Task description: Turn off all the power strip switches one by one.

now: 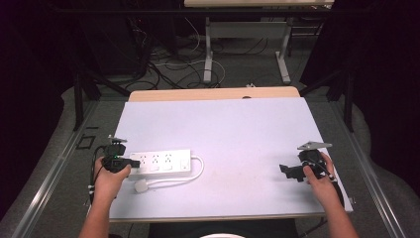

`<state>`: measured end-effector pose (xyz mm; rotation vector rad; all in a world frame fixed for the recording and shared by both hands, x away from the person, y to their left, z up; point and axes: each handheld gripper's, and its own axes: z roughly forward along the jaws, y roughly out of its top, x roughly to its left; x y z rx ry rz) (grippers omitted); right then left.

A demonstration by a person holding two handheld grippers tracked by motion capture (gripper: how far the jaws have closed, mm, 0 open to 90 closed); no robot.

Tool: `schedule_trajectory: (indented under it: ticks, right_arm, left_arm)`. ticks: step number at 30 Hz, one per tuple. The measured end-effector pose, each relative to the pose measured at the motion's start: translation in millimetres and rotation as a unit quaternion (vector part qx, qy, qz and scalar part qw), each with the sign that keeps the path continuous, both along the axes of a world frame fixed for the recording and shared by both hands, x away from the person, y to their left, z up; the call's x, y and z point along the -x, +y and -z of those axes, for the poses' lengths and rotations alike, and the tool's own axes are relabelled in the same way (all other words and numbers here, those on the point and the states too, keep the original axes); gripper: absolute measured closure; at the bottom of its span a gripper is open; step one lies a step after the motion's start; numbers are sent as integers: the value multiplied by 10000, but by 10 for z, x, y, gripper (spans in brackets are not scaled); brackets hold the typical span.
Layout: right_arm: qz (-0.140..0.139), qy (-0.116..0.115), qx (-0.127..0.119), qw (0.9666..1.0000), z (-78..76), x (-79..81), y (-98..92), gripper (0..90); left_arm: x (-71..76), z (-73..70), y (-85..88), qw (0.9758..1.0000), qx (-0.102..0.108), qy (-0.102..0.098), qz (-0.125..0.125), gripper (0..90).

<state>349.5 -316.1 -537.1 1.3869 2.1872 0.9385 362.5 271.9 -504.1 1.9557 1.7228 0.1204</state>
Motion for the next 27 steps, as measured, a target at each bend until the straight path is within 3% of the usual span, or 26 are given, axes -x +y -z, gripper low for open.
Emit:
schedule_trajectory:
  ticks: [19,27]
  right_arm:
    - [-22,-30,20,10000,-4,-2,-20,0]
    - [-25,-31,24,10000,-4,-1,-21,0]
  left_arm:
    - [8,57,34,9998,-138,119,38,900]
    - [10,68,16,9999,-38,118,-6,900]
